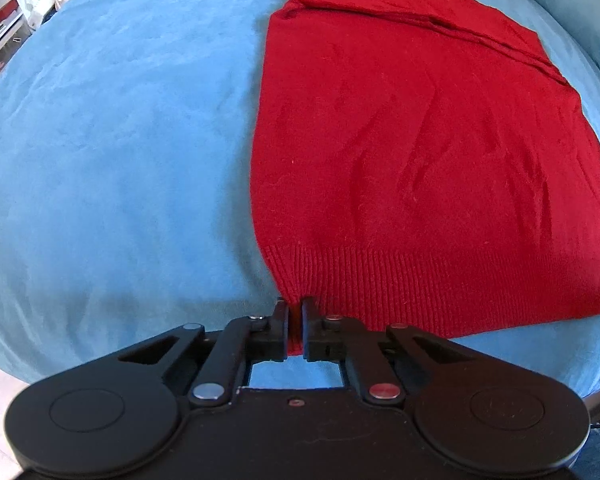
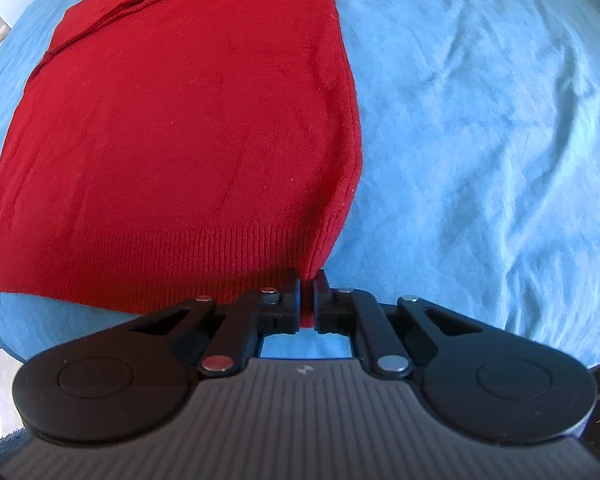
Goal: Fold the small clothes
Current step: 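Close the left tool on the hem while the right tool grasps the hem, then lift the hem with both tools and carry it toward the collar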
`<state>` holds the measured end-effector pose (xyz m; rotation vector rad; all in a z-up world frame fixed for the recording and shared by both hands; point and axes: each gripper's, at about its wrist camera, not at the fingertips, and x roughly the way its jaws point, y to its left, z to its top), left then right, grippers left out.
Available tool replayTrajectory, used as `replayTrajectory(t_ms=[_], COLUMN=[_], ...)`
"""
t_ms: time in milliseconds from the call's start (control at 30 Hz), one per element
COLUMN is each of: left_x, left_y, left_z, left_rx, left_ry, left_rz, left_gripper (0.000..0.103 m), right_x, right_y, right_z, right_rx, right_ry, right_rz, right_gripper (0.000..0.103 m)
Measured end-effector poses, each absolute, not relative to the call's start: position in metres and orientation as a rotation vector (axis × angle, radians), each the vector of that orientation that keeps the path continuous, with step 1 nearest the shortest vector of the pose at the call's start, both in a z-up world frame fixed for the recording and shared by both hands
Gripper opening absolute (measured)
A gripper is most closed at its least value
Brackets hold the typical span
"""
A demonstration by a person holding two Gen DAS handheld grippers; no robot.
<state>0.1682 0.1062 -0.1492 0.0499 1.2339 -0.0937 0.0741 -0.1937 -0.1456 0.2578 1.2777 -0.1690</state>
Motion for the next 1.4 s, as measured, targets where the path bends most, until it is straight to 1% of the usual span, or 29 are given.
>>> replayTrajectory(t_ms=[167, 333, 533, 667, 767, 867, 1000, 1100, 1167, 1233, 1400], left_x=[0.173, 0.192, 0.254, 0.322, 0.379, 0.438, 0.506, 0.537, 0.551, 0.565, 0.587], left_y=[0.109, 0.108, 0.096, 0.082, 0.07, 0.056, 0.041, 0.035, 0.037, 0.037, 0.029], left_z=[-0.116, -0.055, 0.017, 0.041, 0.038, 0.01, -0.052, -0.097, -0.119, -0.129, -0.129], left_rx=[0.028, 0.0, -0.008, -0.009, -0.011, -0.047, -0.075, -0.082, -0.098, -0.112, -0.104], left_ry=[1.219, 1.153, 0.953, 0.815, 0.747, 0.722, 0.751, 0.796, 0.826, 0.836, 0.818], left_rz=[-0.092, -0.089, -0.089, -0.095, -0.09, -0.065, -0.008, 0.049, 0.083, 0.103, 0.11], left_gripper=[0.005, 0.005, 0.005, 0.005, 0.005, 0.005, 0.004, 0.004, 0.004, 0.004, 0.004], right_x=[0.077, 0.095, 0.161, 0.229, 0.284, 0.342, 0.408, 0.443, 0.46, 0.469, 0.491], right_y=[-0.202, -0.21, -0.234, -0.255, -0.271, -0.287, -0.304, -0.309, -0.313, -0.322, -0.334], right_z=[-0.115, -0.057, 0.017, 0.039, 0.037, 0.017, -0.043, -0.09, -0.111, -0.124, -0.139], right_rx=[0.306, 0.352, 0.393, 0.434, 0.457, 0.485, 0.515, 0.486, 0.484, 0.51, 0.542], right_ry=[1.246, 1.168, 0.972, 0.852, 0.796, 0.772, 0.769, 0.787, 0.784, 0.785, 0.788], right_rz=[-0.153, -0.108, -0.064, -0.064, -0.074, -0.095, -0.125, -0.156, -0.174, -0.195, -0.216], right_gripper=[0.02, 0.02, 0.019, 0.019, 0.019, 0.019, 0.019, 0.019, 0.019, 0.019, 0.019])
